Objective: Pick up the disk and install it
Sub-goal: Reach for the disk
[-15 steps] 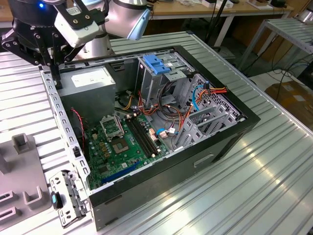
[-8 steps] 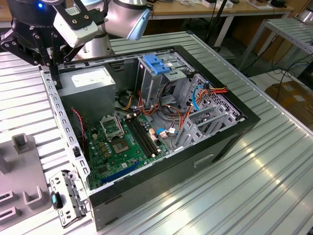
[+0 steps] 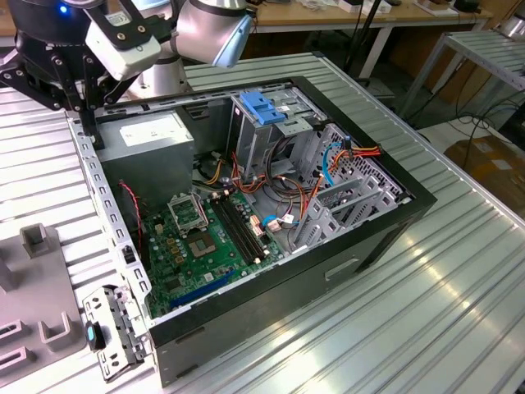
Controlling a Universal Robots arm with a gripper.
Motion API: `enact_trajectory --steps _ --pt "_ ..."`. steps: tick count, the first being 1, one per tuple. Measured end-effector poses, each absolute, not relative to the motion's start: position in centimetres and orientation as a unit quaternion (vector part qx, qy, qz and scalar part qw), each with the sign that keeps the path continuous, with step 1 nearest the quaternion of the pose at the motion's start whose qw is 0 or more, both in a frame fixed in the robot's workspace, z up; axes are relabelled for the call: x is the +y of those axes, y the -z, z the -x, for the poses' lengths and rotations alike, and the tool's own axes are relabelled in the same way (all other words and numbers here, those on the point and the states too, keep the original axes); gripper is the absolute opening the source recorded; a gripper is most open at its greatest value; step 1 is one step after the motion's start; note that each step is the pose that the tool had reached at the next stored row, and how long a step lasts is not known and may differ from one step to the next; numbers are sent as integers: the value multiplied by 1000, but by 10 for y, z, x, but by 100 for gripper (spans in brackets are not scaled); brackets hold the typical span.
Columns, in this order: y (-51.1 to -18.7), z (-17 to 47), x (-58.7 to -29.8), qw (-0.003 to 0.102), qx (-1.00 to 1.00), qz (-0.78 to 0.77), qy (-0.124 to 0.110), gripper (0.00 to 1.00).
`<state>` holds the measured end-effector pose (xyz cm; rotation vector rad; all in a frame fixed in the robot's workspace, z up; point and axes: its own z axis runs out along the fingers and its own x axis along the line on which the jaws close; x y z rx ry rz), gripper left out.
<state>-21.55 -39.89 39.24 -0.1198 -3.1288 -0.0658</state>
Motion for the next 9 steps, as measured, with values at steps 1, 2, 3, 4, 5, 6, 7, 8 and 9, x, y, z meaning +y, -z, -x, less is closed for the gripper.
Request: enact_trajectory --steps 1,2,3,4,5,6,7,8,9 --pt "-392 216 -399 5 -999 38 21 11" --pt "-392 216 -399 5 -999 38 21 11" --pt "-392 216 -399 5 -999 38 21 11" --pt "-392 217 -399 5 -999 38 21 11" --pt "-392 217 -399 5 -999 38 21 11" --pt "-392 217 -399 5 -999 38 21 11" --pt "-392 217 -399 5 -999 38 21 11" --pt "-392 217 -399 5 -999 38 21 11" --pt "-392 218 -399 5 -999 38 21 11"
